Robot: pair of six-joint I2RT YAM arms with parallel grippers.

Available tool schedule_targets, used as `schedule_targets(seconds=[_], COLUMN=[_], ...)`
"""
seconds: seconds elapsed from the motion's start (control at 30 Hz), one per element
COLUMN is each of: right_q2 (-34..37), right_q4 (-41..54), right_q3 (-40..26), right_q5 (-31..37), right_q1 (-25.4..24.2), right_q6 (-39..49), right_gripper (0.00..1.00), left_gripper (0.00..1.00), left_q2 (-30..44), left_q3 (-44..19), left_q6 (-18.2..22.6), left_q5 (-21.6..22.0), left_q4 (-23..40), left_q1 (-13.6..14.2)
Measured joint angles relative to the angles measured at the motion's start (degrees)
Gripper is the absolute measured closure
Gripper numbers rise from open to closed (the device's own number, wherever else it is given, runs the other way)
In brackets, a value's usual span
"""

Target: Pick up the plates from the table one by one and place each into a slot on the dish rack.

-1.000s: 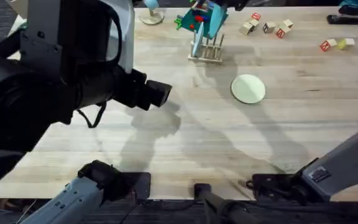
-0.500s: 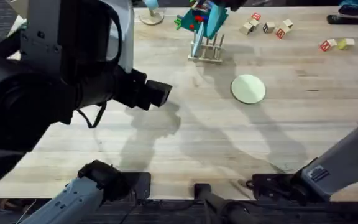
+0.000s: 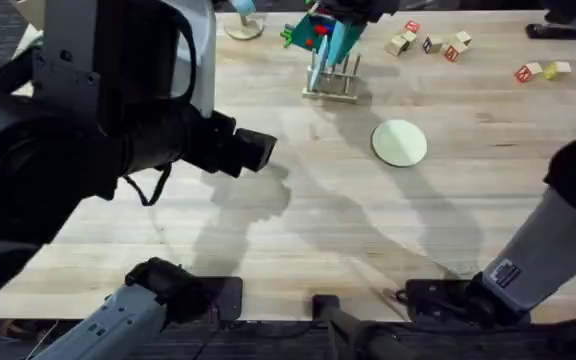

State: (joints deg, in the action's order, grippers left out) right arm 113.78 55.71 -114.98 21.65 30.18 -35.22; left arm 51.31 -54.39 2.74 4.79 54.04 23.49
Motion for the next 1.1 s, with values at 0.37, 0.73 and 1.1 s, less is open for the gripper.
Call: schedule_targets(seconds=[0.37,0.73,1.1], right_q2=[4.18,7.52,9.71], right_q4=[-1.12,-3.05,-3.3], right_q3=[-0.04,-0.04,-0.04], right_q5=[0.0,0.0,-0.01], right_q1=[-0.12,-0.46,-0.75], right_q6=[-0.18,-0.37,-0.39], right_gripper=[0.97,0.97,0.971], left_gripper=[0.006,0.006,0.008], left_q2=[0.02,0.0,0.01], left_q3=[0.0,0.0,0.0], left_q6=[-0.02,-0.04,-0.17], left_q5=[-0.01,-0.01,-0.01], left_q4=[0.0,0.0,0.0], left_q1=[0.0,0.0,0.0])
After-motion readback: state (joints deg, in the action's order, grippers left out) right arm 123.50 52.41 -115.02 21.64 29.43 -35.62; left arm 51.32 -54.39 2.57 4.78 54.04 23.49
